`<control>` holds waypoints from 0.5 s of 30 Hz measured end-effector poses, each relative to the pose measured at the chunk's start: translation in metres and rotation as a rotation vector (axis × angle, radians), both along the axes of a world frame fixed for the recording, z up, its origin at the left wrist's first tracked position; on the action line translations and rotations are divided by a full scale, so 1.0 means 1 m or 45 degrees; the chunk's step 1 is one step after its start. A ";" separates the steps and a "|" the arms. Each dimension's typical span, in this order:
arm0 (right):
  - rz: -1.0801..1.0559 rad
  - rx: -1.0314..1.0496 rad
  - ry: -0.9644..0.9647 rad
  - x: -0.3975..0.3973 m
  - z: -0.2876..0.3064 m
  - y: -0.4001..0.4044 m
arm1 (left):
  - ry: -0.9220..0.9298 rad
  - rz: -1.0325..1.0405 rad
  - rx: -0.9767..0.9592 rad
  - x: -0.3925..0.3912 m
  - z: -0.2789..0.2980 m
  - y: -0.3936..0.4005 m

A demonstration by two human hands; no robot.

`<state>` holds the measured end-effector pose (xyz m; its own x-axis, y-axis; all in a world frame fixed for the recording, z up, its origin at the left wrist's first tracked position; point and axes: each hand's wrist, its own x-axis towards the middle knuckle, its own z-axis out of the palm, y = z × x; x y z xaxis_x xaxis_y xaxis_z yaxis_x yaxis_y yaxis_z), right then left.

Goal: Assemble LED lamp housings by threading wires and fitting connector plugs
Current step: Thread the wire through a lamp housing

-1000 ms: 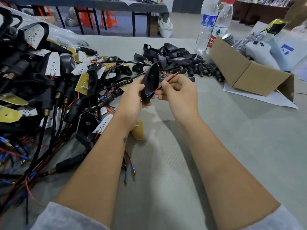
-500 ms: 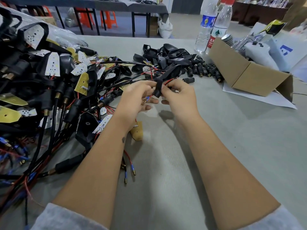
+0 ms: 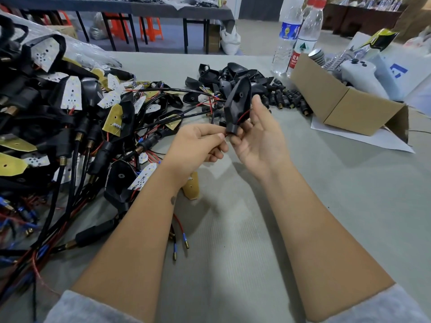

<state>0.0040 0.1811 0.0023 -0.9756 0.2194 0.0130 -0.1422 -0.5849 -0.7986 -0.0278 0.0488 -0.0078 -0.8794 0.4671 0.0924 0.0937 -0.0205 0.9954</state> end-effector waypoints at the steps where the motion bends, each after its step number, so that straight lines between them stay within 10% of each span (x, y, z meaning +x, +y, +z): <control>1: 0.028 0.002 0.023 0.001 0.001 0.000 | -0.020 -0.035 0.013 0.000 0.001 -0.001; 15: 0.138 -0.677 0.154 0.000 0.003 0.014 | -0.065 -0.521 -0.126 -0.002 0.000 -0.008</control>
<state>0.0037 0.1951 0.0052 -0.9913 0.1251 0.0414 -0.1315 -0.9192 -0.3712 -0.0294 0.0404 -0.0076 -0.6217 0.7832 -0.0091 0.0484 0.0500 0.9976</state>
